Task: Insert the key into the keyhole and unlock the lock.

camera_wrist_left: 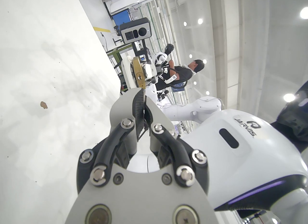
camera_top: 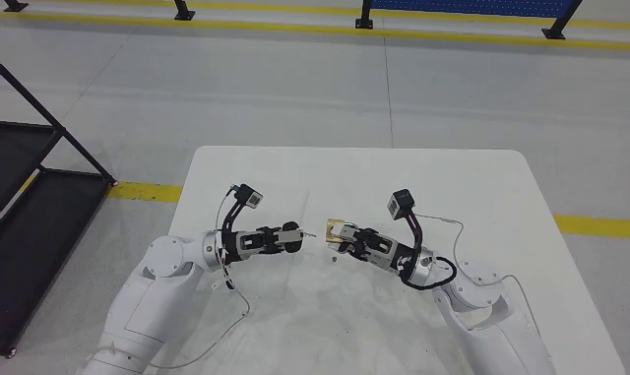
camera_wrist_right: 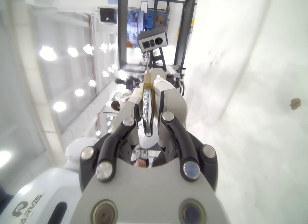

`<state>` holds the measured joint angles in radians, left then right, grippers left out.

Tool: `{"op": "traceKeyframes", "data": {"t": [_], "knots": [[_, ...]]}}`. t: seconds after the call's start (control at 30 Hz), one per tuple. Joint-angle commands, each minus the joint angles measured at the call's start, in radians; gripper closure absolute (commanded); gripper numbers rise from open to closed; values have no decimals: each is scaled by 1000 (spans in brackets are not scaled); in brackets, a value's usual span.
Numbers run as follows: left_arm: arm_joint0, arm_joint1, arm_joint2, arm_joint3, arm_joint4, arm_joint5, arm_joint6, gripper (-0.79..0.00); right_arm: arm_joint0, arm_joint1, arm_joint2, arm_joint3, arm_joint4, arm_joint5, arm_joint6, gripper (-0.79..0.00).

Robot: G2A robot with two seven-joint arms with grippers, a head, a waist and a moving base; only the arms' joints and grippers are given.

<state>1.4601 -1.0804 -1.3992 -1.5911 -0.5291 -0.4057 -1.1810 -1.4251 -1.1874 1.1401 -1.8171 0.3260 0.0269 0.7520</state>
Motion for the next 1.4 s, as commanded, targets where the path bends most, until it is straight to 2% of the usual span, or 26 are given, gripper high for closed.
{"op": "traceKeyframes", "data": {"t": [0.0,0.47,1.37], "knots": [[5,1,0,-11,9,3,18,0,0,0,0,0,0,0,0,0],[13,6,12,-50,34,11,49,0,0,0,0,0,0,0,0,0],[-18,10,47,-21,46,2,85,0,0,0,0,0,0,0,0,0]]}}
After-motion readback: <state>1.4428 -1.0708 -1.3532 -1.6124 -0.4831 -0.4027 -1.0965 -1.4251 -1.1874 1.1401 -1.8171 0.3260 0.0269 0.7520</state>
